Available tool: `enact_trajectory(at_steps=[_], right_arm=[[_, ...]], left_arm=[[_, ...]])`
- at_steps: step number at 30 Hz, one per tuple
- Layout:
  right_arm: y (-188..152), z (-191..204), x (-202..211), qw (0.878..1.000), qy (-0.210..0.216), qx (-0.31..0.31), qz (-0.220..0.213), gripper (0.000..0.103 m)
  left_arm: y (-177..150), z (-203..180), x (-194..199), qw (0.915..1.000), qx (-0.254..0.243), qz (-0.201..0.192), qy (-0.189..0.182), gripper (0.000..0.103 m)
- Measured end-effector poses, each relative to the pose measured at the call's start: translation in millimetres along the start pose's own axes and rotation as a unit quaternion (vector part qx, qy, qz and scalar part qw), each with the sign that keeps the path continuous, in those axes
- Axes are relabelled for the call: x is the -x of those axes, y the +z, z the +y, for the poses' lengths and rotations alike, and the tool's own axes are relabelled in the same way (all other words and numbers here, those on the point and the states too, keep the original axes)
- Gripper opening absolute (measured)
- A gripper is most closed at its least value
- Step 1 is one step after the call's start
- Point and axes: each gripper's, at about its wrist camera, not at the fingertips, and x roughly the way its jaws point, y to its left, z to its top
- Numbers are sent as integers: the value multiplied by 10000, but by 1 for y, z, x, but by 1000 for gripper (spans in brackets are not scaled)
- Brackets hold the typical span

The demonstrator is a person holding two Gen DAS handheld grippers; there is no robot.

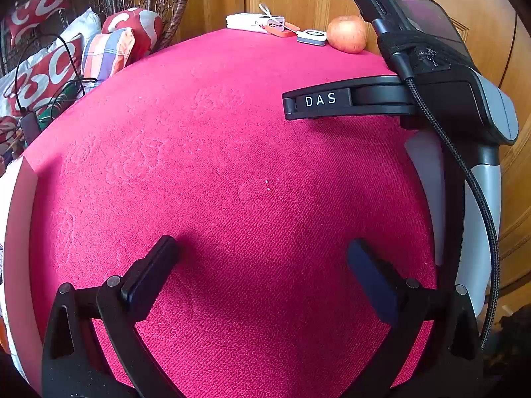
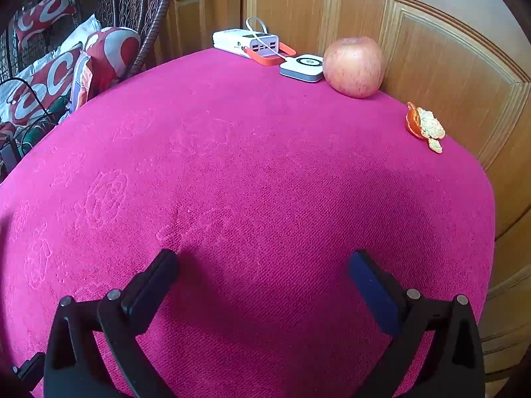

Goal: Organize rigid objects

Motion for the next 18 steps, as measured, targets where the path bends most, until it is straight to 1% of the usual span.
enact_trajectory(at_steps=[18], right_arm=[[0, 0, 2, 10000, -2, 1, -5, 103]], left_arm=[[0, 0, 0, 10000, 1, -3, -2, 103]])
